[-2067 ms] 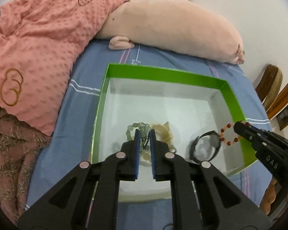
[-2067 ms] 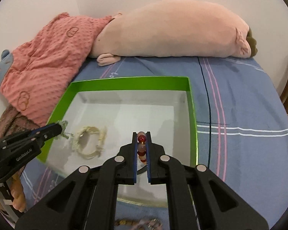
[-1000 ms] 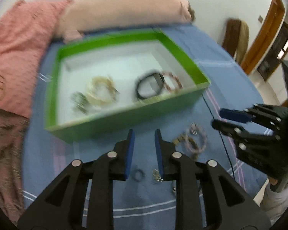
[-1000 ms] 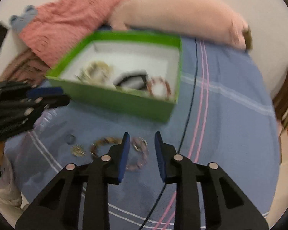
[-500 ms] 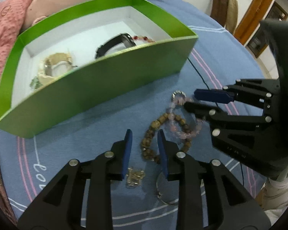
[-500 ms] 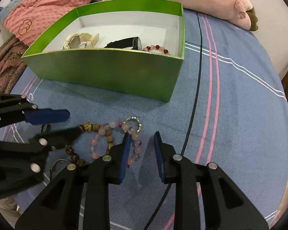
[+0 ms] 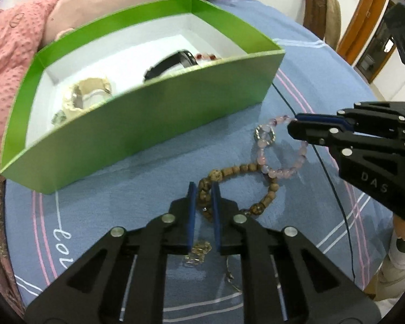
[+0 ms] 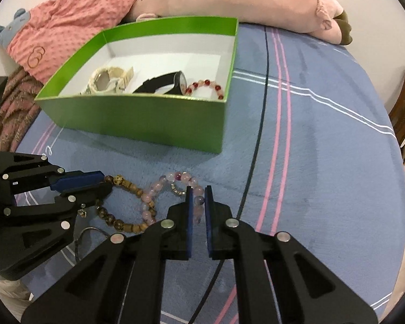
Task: Organize jewelry
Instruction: 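Grasp the wooden bead bracelet with the left gripper while the right gripper grasps the pink bead bracelet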
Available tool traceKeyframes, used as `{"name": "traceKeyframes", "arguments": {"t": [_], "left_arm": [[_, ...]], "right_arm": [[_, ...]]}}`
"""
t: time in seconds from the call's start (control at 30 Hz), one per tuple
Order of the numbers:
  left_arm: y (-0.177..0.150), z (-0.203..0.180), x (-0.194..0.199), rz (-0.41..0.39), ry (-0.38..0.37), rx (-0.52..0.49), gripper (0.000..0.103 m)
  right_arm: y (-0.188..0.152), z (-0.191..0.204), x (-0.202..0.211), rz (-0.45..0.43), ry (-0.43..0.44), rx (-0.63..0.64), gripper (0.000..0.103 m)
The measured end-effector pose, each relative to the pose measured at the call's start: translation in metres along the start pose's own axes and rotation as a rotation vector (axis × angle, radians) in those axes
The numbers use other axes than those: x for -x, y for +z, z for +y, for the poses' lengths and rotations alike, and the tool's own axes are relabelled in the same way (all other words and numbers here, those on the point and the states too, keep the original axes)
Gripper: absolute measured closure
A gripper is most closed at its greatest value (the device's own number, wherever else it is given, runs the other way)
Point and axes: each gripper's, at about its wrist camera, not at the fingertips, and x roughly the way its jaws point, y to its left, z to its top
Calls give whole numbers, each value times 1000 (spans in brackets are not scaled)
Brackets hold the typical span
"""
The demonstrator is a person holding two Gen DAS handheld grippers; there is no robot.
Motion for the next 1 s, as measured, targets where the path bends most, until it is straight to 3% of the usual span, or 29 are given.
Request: {"name": "traceKeyframes", "arguments": {"t": [0.27,0.57,0.83,1.0], "left_arm": [[-2,10,21,-53,-23,33,92],[0,17,-2,15,-16,50,92],[-1,17,-9,26,-16,40,92],[-2,14,-10,24,-7,26,88]], "right_arm": [[1,3,12,-22,-4,-1,95],[3,-2,0,14,-19,-28,95],[3,0,-23,64,-56,-14,91],[6,4,-26,49,-101,8,71]]}}
